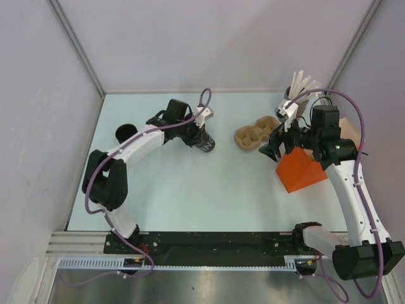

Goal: Pack the takeout coffee

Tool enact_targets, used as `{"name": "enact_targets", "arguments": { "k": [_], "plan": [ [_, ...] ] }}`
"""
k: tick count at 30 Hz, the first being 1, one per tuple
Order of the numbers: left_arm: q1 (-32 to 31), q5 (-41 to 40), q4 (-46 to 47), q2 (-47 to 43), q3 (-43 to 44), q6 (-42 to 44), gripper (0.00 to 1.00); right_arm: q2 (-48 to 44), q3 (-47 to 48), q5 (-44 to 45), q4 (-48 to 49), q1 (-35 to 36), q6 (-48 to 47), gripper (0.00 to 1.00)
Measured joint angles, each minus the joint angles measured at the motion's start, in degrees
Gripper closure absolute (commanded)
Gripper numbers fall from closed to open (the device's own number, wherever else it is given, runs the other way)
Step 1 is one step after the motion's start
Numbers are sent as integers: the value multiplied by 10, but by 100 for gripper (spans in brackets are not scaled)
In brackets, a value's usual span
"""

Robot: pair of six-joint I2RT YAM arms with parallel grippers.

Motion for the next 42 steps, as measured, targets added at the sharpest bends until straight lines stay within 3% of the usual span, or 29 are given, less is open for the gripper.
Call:
{"name": "enact_targets", "arguments": {
  "k": [12, 21, 34, 37, 42],
  "plan": [
    [-134, -243, -40, -109, -83, 74, 100, -2, 0, 0, -1, 0, -2, 5],
    [-186, -308, -56, -110, -139, 88, 96, -7, -1, -5, -4, 0, -6, 5],
    [-199, -325, -44, -113, -143, 86, 58, -10, -1, -6, -7, 0, -10, 5],
    [-200, -326, -43, -113, -143, 83, 46, -10, -1, -7, -7, 0, -10, 5],
    [-200, -325, -43, -120, -142, 83, 17, -10, -1, -7, -7, 0, -10, 5]
  ]
}}
